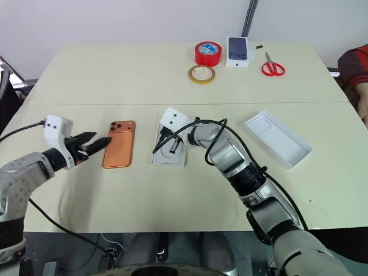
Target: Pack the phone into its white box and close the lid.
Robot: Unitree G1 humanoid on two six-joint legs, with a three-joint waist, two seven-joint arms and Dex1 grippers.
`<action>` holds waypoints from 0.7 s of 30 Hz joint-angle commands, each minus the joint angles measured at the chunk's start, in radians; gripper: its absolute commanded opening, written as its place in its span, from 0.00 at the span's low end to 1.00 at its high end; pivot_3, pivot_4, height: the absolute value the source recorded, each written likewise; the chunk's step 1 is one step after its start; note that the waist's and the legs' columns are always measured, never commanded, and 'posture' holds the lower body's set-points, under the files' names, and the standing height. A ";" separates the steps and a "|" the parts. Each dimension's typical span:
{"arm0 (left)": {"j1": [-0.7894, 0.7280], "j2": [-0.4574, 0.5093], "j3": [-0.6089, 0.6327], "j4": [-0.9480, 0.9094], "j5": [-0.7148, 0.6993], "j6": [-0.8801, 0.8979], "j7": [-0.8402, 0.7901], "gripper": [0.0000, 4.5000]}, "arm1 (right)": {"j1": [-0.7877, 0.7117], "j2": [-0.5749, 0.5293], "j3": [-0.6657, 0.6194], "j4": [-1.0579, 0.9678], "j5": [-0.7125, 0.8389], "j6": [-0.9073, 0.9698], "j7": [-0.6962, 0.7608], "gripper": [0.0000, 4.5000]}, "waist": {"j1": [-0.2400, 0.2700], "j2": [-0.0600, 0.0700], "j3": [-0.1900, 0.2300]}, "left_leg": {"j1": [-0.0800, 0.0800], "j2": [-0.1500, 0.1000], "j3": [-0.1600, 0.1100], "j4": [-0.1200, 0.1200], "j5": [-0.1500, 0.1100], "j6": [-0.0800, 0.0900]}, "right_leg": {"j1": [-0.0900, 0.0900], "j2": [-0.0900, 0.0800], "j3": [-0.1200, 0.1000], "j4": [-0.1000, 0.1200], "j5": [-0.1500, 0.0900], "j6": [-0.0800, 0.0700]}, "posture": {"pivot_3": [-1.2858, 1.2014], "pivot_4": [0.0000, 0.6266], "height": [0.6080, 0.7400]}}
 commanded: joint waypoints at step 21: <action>-0.117 -0.269 0.080 -0.071 -0.185 0.619 0.218 0.99 | -0.121 0.200 0.243 0.201 -0.156 -0.082 0.015 0.00 | 0.010 -0.001 -0.002 | 0.001 -0.001 -0.001 0.001 0.004 -0.007 | 0.001 -0.001 -0.001 0.001 0.000 0.000 | 0.52 0.24 1.00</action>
